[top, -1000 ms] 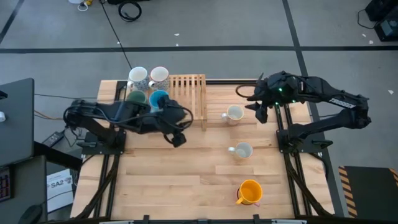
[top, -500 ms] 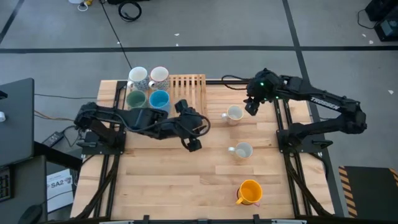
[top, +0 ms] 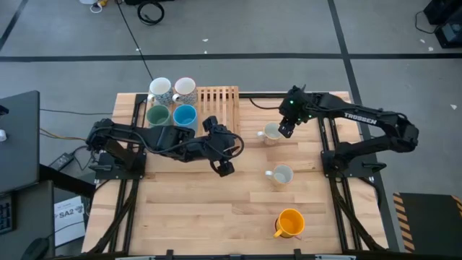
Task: Place coffee mugs
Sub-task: Put the white-orange patterned mug on the shelf
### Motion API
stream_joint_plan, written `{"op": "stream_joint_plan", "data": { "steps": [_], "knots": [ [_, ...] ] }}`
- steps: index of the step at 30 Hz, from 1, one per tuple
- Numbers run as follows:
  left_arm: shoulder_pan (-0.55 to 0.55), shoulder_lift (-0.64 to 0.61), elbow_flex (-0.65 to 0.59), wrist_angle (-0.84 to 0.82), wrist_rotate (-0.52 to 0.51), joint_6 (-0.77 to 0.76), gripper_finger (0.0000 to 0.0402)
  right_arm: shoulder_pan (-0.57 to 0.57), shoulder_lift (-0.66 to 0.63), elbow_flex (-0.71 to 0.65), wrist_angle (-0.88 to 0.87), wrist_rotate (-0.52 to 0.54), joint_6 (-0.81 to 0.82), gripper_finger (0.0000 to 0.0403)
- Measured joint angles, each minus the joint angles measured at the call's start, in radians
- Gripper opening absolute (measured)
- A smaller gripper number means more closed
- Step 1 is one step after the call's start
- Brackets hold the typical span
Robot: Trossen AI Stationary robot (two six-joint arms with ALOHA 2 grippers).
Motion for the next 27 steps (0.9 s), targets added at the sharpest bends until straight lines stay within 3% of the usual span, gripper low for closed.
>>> {"op": "stream_joint_plan", "data": {
  "steps": [27],
  "knots": [
    [0.000,-0.001,0.000,-0.001,0.001,-0.001,0.0148,-0.004,0.196,-0.022,0.046,-0.024,0.000,0.0170]
  ]
}}
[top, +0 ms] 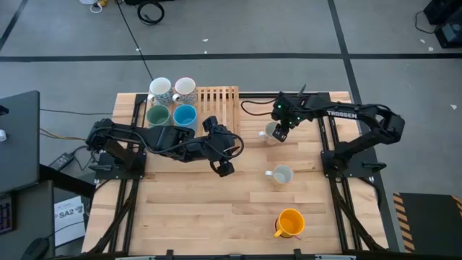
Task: Place coffee mugs
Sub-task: Put the white-orange patterned mug on the shelf
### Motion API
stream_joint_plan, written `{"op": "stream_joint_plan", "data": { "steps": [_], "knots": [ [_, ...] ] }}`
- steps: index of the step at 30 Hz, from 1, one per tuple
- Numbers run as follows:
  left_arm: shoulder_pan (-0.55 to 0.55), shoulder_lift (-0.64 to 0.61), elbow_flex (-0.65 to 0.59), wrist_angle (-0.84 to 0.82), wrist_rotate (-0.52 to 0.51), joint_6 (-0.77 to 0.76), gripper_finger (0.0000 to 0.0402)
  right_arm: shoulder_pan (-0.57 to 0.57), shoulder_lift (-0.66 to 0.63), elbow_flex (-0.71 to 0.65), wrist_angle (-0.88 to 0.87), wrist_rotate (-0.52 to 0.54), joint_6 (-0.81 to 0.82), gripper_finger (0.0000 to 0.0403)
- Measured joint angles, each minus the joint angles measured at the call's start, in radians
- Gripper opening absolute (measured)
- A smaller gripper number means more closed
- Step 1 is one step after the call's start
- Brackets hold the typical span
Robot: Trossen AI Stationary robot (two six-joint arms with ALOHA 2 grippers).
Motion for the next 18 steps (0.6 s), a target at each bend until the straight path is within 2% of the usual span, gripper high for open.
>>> {"op": "stream_joint_plan", "data": {
  "steps": [6,12,18],
  "knots": [
    [0.000,-0.001,0.000,0.000,0.000,0.000,0.0148,0.001,0.024,0.000,-0.003,-0.008,-0.035,0.0170],
    [0.000,-0.001,0.000,-0.004,0.000,0.000,0.0148,0.001,0.037,0.000,0.000,-0.022,-0.157,0.0168],
    [0.000,-0.001,0.000,-0.003,0.000,0.000,0.0148,0.001,0.038,0.000,0.000,-0.021,-0.246,0.0145]
  ]
}}
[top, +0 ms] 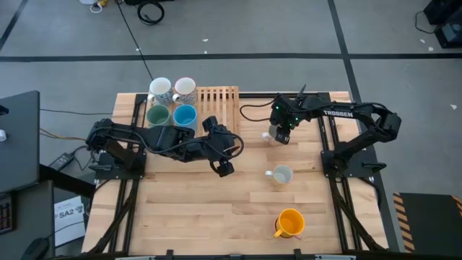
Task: Place coffee mugs
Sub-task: Put the white-orange patterned mug on the shelf
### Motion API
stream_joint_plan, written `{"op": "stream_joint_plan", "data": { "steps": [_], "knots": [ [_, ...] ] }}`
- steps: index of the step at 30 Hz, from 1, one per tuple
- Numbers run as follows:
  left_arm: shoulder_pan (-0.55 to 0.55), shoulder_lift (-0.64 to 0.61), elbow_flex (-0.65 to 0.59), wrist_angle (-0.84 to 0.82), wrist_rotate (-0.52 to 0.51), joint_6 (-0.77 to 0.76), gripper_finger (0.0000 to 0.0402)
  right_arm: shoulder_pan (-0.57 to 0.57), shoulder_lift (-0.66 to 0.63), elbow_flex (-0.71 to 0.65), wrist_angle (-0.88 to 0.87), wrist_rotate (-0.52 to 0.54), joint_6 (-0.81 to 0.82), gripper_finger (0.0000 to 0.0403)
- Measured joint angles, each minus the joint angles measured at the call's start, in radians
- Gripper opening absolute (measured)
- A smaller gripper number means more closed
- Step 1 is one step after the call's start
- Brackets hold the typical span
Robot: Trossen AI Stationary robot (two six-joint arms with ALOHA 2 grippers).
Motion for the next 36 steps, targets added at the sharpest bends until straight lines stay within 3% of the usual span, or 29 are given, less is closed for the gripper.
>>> {"op": "stream_joint_plan", "data": {
  "steps": [12,17,24,30,36],
  "knots": [
    [0.000,0.000,0.000,0.000,0.000,0.000,0.0148,0.000,-0.001,0.001,-0.002,-0.004,-0.149,0.0031],
    [0.000,0.000,0.000,0.000,0.000,0.000,0.0148,0.000,-0.001,0.002,0.001,-0.026,-0.294,0.0031],
    [0.000,0.000,0.000,0.000,0.000,0.001,0.0148,0.008,-0.001,0.000,-0.001,-0.168,-0.607,0.0043],
    [0.000,0.000,0.000,0.000,0.000,0.001,0.0148,0.046,-0.001,0.001,0.002,-0.142,-0.868,0.0040],
    [0.000,0.000,0.000,0.000,0.000,0.002,0.0148,0.076,-0.002,0.002,0.006,-0.122,-0.895,0.0043]
  ]
}}
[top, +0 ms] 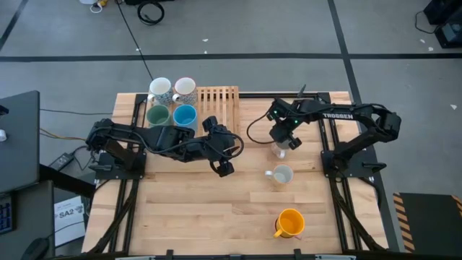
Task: Place coffee mugs
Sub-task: Put the white-orange patterned mug on the shelf
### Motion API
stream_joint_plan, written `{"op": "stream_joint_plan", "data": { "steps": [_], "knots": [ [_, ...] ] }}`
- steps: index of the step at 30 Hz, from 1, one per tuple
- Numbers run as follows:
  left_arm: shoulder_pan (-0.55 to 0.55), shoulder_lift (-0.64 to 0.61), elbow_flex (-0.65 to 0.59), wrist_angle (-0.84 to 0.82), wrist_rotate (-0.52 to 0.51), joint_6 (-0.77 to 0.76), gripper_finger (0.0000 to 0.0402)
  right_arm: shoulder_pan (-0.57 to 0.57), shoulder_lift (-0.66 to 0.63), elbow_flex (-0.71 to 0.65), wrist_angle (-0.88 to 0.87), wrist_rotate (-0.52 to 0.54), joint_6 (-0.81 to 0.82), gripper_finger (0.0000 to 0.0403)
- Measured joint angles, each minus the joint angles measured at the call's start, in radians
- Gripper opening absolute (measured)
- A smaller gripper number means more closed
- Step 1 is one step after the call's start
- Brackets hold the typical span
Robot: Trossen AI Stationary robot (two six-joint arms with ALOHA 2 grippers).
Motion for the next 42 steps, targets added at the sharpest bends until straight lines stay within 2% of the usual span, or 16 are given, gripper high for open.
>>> {"op": "stream_joint_plan", "data": {
  "steps": [22,36,42],
  "knots": [
    [0.000,0.000,0.000,0.000,0.000,0.001,0.0148,0.010,0.001,-0.002,0.087,0.026,0.000,0.0060],
    [0.000,0.000,0.000,0.000,0.000,0.001,0.0148,0.010,0.001,-0.002,0.092,0.024,0.002,0.0112],
    [0.000,0.000,0.000,0.000,0.000,0.001,0.0148,0.010,0.001,-0.002,0.113,0.024,0.078,0.0131]
  ]
}}
